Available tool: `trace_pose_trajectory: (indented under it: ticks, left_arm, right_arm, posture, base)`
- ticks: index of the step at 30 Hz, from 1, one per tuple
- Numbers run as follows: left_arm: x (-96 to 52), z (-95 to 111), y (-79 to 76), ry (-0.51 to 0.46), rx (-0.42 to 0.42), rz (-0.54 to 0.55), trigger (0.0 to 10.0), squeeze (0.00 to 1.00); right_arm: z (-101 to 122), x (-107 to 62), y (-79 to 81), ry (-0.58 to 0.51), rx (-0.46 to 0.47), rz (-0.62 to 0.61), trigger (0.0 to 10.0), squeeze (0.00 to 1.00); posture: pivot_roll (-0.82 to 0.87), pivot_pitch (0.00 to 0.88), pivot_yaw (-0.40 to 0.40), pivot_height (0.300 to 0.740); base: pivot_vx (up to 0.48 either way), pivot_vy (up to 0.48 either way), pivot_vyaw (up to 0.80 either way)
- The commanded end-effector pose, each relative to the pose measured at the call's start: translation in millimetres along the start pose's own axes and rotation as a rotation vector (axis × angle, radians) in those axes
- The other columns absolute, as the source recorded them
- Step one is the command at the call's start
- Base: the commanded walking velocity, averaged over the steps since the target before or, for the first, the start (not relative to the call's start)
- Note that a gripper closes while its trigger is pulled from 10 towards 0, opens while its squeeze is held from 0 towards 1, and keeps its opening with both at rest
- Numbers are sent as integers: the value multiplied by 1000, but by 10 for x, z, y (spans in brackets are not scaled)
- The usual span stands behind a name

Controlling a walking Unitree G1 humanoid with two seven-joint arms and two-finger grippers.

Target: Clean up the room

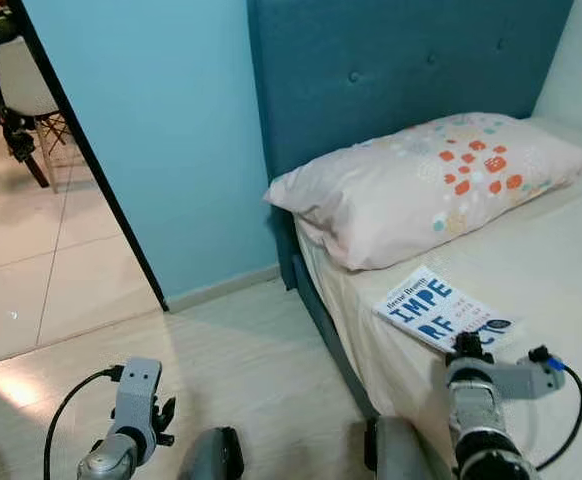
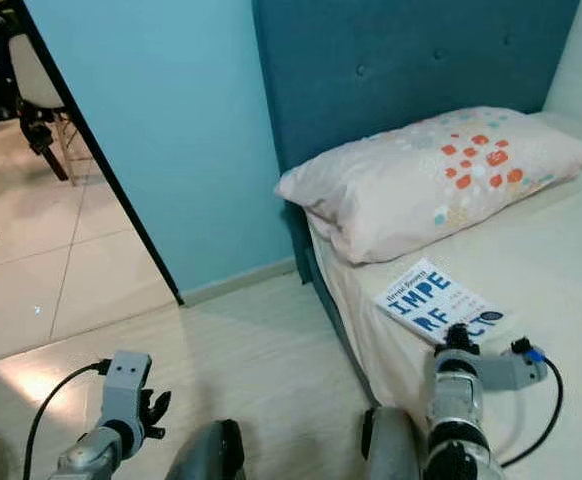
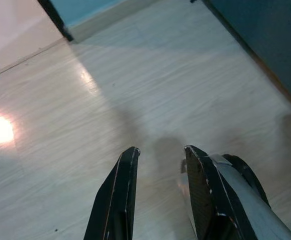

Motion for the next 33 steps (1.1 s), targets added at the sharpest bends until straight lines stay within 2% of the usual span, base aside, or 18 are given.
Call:
trace_pose_trajectory:
  ticks: [1, 8, 14, 15, 16, 17, 19, 20, 22, 28, 33]
  left_arm:
    - [-49, -40, 89, 7, 34, 5, 10000, 0]
    - [-74, -63, 88, 4, 58, -18, 10000, 0]
    - [-80, -74, 75, 5, 67, -28, 10000, 0]
    - [-81, -79, 66, 5, 68, -32, 10000, 0]
    - [-78, -87, 37, 6, 68, -40, 10000, 0]
    - [-78, -87, 37, 6, 68, -40, 10000, 0]
    - [-74, -87, 9, 3, 69, -49, 10000, 0]
    - [-74, -87, 9, 3, 69, -49, 10000, 0]
    - [-71, -87, -8, 3, 70, -58, 10000, 0]
    - [-70, -95, -16, 9, 71, -60, 10000, 0]
    - [-57, -89, -40, 12, 75, -67, 10000, 0]
  right_arm:
    - [-223, -49, -2, 76, 29, -22, 10000, 0]
    - [-394, -46, 191, 107, 79, -14, 10000, 0]
    - [-308, -11, 210, 49, 112, -51, 10000, 0]
    - [-237, 10, 203, 21, 120, -60, 10000, 0]
    - [-65, 51, 168, -39, 138, -76, 10000, 0]
    - [-65, 51, 168, -39, 138, -76, 10000, 0]
    - [125, 82, 114, -101, 151, -92, 10000, 0]
    - [125, 82, 114, -101, 151, -92, 10000, 0]
    - [365, 92, 3, -181, 163, -121, 10000, 0]
    - [449, 65, -121, -211, 165, -158, 10000, 0]
    - [322, 40, -142, -173, 148, -174, 10000, 0]
  posture:
    - [129, 215, 73, 575]
    - [127, 232, 75, 575]
    - [123, 235, 71, 575]
    - [122, 236, 70, 575]
    - [120, 237, 68, 575]
    - [120, 237, 68, 575]
    - [119, 237, 65, 575]
    - [119, 237, 65, 575]
    - [111, 237, 65, 575]
    - [84, 232, 61, 575]
    - [86, 222, 57, 575]
  base:
    - [0, 0, 0]
    - [0, 0, 0]
    - [0, 0, 0]
    - [0, 0, 0]
    - [0, 0, 0]
    - [0, 0, 0]
    - [0, 0, 0]
    - [0, 0, 0]
    - [0, 0, 0]
    - [0, 0, 0]
    - [0, 0, 0]
Point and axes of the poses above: a point about 5 cm out from each wrist's last joint towards the gripper, its own x axis pointing out of the wrist towards the gripper, its own z axis along the axis of the wrist's last joint, y = z × x, the point moved 1 cm from there along x, pointing out of the wrist towards the gripper, and after that the axes turned 4 degrees about -x, right-handed, at the moved point
